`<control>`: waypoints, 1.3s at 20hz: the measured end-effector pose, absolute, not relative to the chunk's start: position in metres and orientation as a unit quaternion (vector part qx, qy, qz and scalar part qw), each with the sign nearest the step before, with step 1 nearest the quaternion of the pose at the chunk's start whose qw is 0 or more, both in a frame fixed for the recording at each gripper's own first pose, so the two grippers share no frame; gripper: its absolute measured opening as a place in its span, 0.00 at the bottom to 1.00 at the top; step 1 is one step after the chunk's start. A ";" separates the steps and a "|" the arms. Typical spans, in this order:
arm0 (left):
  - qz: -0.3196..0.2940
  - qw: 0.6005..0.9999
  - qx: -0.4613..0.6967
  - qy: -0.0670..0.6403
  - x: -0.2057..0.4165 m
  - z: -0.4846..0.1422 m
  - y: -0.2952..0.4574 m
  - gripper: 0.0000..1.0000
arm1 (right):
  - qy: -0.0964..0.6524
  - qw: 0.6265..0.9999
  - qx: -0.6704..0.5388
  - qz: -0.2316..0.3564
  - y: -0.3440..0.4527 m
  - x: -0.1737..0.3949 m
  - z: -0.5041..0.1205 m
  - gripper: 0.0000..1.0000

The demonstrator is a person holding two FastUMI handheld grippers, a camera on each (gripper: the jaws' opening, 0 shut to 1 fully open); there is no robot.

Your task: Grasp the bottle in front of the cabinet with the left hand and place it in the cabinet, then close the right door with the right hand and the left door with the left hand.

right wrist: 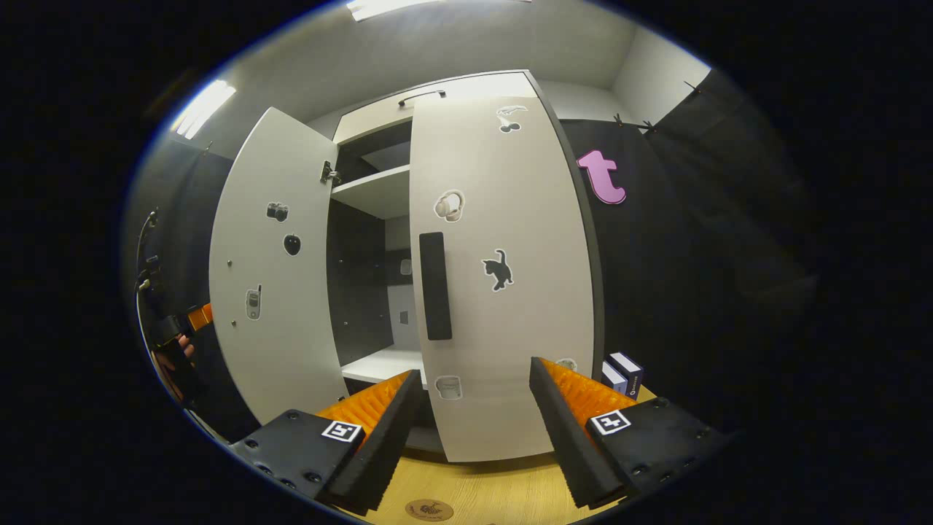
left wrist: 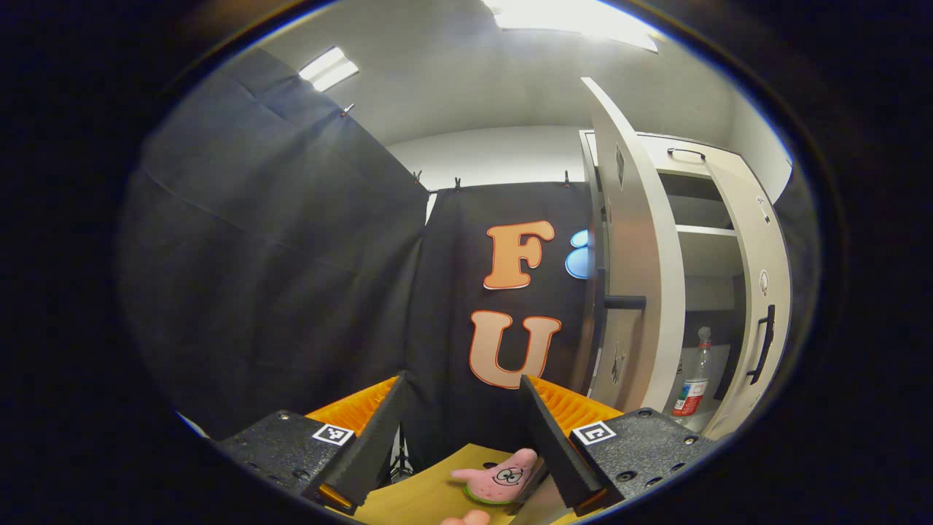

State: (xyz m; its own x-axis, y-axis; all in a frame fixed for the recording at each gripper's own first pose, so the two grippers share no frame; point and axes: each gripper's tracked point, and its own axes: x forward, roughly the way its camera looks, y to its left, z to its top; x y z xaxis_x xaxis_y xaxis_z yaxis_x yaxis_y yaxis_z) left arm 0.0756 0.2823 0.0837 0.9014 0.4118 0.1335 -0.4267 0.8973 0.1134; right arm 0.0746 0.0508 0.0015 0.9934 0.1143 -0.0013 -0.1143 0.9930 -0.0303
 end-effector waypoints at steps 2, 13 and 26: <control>0.216 0.973 0.066 -0.055 0.074 0.081 0.279 0.94 | 0.003 0.999 -0.023 0.043 0.033 0.067 -0.003 0.98; 0.125 0.990 0.035 -0.047 0.078 0.070 0.211 0.91 | 0.009 1.000 -0.012 0.005 -0.015 0.044 -0.001 0.97; -0.009 1.000 -0.015 -0.007 0.112 0.034 0.102 0.93 | 0.013 1.000 -0.009 -0.020 -0.034 0.029 0.000 0.98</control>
